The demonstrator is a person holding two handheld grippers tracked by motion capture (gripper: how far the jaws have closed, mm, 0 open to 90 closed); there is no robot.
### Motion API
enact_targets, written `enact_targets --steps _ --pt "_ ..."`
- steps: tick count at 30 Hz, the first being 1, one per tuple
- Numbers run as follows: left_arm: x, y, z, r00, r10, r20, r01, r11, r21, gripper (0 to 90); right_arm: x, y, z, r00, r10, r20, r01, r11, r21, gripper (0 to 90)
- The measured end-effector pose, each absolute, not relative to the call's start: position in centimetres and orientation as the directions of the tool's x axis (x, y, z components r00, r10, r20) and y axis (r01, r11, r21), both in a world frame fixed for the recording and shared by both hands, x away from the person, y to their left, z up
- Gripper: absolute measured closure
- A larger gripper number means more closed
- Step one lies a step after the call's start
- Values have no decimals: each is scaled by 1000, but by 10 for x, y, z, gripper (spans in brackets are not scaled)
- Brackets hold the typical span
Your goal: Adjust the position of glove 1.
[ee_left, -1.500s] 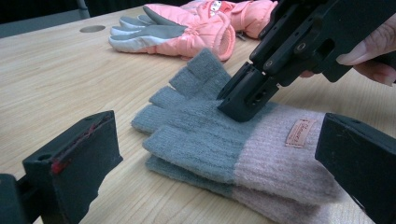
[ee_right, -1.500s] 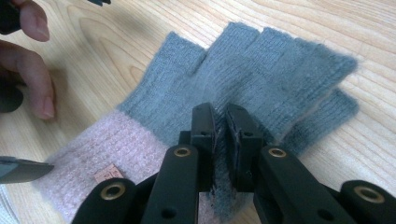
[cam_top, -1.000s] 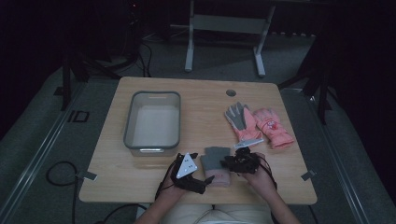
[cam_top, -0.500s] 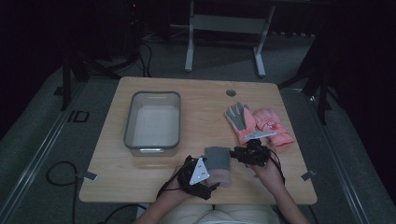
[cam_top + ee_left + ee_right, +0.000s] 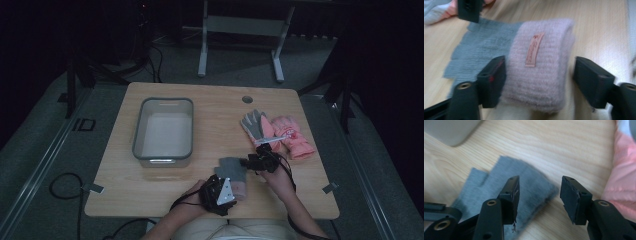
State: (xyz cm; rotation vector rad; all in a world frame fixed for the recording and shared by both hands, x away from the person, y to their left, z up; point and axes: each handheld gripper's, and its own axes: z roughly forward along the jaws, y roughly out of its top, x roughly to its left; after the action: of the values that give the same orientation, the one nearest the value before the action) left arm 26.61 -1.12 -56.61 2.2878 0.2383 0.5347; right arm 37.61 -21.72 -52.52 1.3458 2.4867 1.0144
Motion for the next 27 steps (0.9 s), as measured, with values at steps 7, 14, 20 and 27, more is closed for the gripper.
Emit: enact_targets --steps 7,14,20,27 --pt "275 -2 -563 916 308 256 22 -678 735 527 379 -217 -543 -573 790 218 730 370 575 433" --pt "289 6 -559 946 284 154 73 -652 755 633 382 -207 -543 -616 743 263 722 398 566 591" --pt "295 7 -557 954 280 110 102 -647 756 654 384 -199 -548 -626 702 340 730 375 571 663" --pt "296 11 -556 952 294 84 132 -642 755 663 387 -184 -548 -658 675 334 708 403 580 737"
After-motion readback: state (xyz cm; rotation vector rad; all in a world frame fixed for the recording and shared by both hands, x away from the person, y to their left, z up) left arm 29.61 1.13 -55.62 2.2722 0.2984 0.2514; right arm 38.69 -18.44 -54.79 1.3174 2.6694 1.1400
